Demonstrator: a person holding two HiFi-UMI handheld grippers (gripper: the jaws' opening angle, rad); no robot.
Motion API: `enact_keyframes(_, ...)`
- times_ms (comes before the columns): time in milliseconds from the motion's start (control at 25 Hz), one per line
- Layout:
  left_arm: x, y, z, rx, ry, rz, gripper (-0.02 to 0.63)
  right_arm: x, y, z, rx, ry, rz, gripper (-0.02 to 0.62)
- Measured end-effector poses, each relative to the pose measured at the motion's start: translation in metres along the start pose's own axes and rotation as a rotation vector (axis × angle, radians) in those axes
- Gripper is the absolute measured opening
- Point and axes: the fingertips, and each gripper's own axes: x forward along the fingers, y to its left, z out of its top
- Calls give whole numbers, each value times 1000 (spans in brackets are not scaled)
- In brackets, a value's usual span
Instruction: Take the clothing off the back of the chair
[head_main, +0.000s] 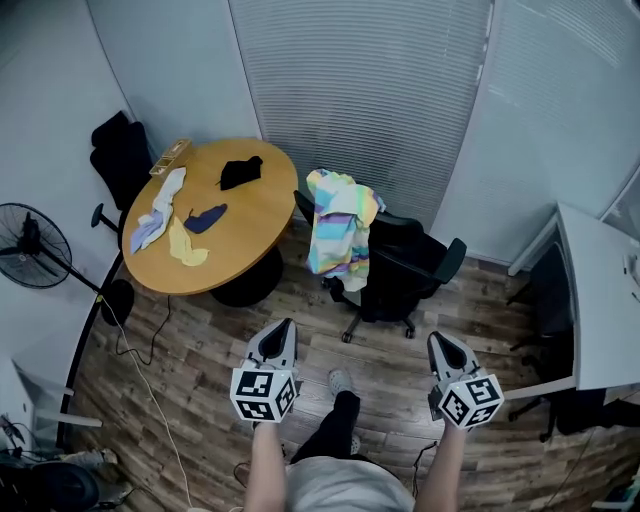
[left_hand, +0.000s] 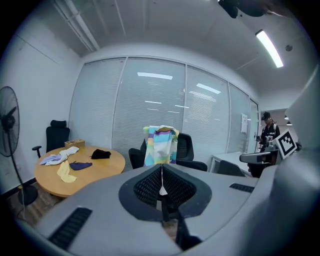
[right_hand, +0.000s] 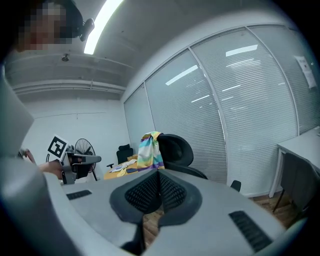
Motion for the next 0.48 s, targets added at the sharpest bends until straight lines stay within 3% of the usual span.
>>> enact_keyframes(320,62,22,26,-37,-26,10,29,54,-42,46,-28,-18,20,23)
enact_keyframes(480,102,40,41,-14,-32,35,29,81,-58,78,-50,-51,109,23)
